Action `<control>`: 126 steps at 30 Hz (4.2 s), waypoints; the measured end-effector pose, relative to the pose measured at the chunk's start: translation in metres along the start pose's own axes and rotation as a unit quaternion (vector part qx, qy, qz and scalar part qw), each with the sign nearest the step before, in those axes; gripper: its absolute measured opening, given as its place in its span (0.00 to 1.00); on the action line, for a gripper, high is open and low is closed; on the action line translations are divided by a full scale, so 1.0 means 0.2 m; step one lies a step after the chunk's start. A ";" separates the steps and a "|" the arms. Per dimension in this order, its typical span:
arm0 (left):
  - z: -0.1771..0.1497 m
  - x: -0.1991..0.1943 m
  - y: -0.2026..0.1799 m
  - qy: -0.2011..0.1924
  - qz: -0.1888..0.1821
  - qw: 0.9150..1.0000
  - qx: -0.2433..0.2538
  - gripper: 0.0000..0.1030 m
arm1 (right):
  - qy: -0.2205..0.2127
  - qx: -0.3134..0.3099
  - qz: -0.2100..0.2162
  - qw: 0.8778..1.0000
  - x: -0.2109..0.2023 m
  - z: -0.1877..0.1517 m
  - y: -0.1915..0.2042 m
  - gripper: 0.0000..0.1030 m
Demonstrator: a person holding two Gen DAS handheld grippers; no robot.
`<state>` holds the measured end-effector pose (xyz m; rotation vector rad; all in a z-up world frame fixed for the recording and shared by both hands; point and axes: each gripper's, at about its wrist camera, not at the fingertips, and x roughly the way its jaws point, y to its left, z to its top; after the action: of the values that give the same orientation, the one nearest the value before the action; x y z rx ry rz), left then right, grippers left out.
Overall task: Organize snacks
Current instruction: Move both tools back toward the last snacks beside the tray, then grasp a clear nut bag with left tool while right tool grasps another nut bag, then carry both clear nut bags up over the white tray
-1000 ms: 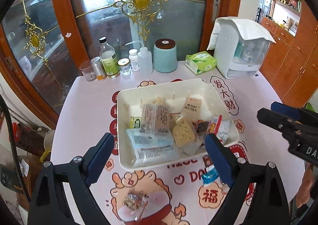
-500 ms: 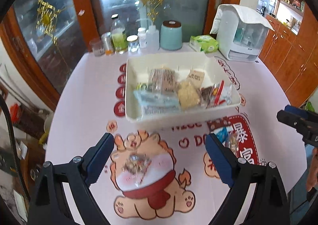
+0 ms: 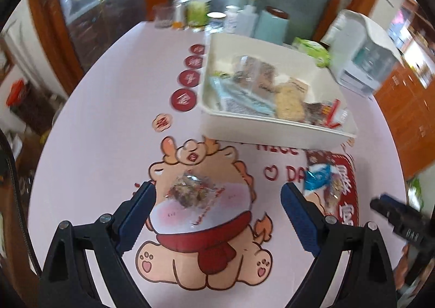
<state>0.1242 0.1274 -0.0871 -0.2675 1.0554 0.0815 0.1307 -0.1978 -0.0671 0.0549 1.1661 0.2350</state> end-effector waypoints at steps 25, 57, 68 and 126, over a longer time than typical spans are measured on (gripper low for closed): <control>-0.14 0.67 0.20 0.092 0.054 0.990 -0.097 0.90 | 0.009 0.007 -0.054 0.998 0.47 -0.01 0.04 0.60; -0.37 0.39 -0.05 0.022 0.020 1.000 0.003 0.36 | 0.001 -0.022 0.017 1.000 0.30 -0.24 0.06 0.01; -0.43 0.30 -0.08 0.023 -0.002 1.000 0.013 0.36 | 0.004 0.014 0.018 1.000 0.39 -0.14 0.04 0.44; 0.21 -0.59 -0.37 -0.224 -0.165 0.951 0.134 0.37 | -0.169 -0.084 0.046 0.981 -0.28 0.39 0.32 0.28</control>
<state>0.1151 0.0728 0.0483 -0.1636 0.5493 -0.2908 0.1719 -0.1404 0.0257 0.0002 0.8031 0.3898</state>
